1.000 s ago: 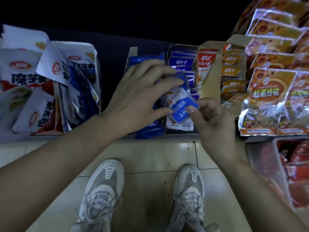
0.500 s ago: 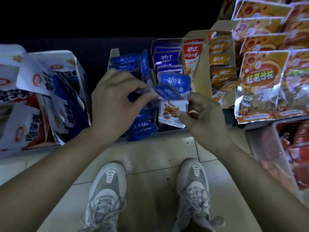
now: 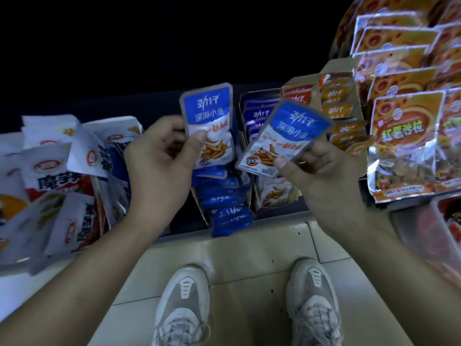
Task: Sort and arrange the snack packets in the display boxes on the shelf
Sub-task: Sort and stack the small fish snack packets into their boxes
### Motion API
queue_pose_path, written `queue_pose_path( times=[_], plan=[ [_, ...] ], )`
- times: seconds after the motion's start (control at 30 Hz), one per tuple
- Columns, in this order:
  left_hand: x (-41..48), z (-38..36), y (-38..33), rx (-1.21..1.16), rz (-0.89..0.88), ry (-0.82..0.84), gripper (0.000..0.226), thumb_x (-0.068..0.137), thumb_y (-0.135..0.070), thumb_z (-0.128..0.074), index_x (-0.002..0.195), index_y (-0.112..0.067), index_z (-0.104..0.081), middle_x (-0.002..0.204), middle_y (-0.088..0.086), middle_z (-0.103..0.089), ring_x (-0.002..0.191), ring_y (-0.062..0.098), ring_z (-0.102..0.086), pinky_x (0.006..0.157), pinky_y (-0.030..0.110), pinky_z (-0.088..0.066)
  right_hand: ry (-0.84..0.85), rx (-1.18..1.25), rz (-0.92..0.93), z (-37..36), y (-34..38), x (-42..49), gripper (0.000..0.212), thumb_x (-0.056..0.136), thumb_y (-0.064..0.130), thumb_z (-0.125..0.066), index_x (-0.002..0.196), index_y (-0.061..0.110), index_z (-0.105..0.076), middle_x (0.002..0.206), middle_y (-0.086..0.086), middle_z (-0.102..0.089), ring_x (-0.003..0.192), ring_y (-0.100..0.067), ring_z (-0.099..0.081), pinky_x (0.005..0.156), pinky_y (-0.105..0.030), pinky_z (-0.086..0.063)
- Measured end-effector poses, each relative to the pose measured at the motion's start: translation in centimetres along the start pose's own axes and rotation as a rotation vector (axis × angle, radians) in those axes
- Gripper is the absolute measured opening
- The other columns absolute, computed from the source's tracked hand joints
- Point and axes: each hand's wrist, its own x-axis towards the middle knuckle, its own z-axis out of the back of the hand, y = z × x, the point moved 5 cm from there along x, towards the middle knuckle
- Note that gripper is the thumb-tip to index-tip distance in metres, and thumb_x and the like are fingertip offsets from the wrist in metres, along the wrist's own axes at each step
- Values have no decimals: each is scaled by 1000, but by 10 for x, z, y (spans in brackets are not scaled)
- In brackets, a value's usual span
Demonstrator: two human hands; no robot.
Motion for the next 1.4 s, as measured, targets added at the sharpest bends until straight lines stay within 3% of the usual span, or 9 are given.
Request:
queue_pose_path(
  times=[0.17,0.3,0.57,0.67,0.77,0.93,1.1,1.3,1.4],
  plan=[
    [26,6,-7,-63,-95,55,6,102,-12,-61,106,-16,-62,98,-12,-71,94,-1,-70,78,18,-53,56,-188,125,-27,25,30,22,88,15,-74,103,28,-65,100,15,-74,99,-4,-69,87,-30,-57],
    [41,10,-7,7,-179,156,11,104,-7,-55,111,-14,-60,102,-14,-66,94,-9,-65,78,9,-48,98,-279,214,-45,38,50,17,93,12,-69,110,13,-65,103,6,-71,90,-8,-68,83,-24,-56],
    [36,6,9,-27,-76,376,23,105,-12,-47,111,-25,-65,108,-16,-72,101,4,-68,80,23,-58,149,-352,290,-64,45,53,26,93,11,-69,118,10,-66,102,14,-69,93,2,-65,79,-6,-47],
    [32,10,14,-91,5,347,34,105,-9,-48,131,-27,-60,120,-16,-69,114,2,-64,92,20,-54,88,-261,231,-58,37,57,20,92,12,-70,112,9,-68,103,7,-73,95,-8,-67,85,-20,-54],
    [28,19,18,248,-102,215,41,97,-25,-61,138,-21,-61,124,-12,-65,115,7,-58,95,21,-48,14,-24,109,-44,26,63,18,93,14,-68,111,11,-67,106,-2,-74,100,-22,-70,87,-45,-58],
    [13,3,23,651,-289,380,54,93,-39,-56,142,-15,-58,132,-5,-62,116,24,-49,101,33,-40,-29,149,7,-32,19,68,13,96,12,-63,109,15,-64,103,-4,-74,93,-28,-68,84,-38,-56],
    [6,3,23,634,-299,374,40,92,-29,-59,130,-19,-67,117,-6,-67,108,21,-54,91,41,-48,-49,294,19,-31,25,66,22,97,6,-58,120,4,-56,116,-10,-70,104,-25,-69,79,-30,-56],
    [2,2,24,662,-316,368,30,91,-27,-60,117,-22,-73,111,-10,-68,101,21,-56,86,44,-50,26,231,114,-39,36,64,18,96,6,-60,114,10,-59,116,-7,-71,109,-24,-68,87,-37,-56],
    [1,1,24,649,-325,356,29,90,-26,-62,116,-21,-75,110,-11,-69,100,20,-57,86,42,-50,89,92,170,-51,38,62,18,94,3,-63,110,11,-61,112,-3,-72,108,-13,-68,88,-28,-56]
  ],
)
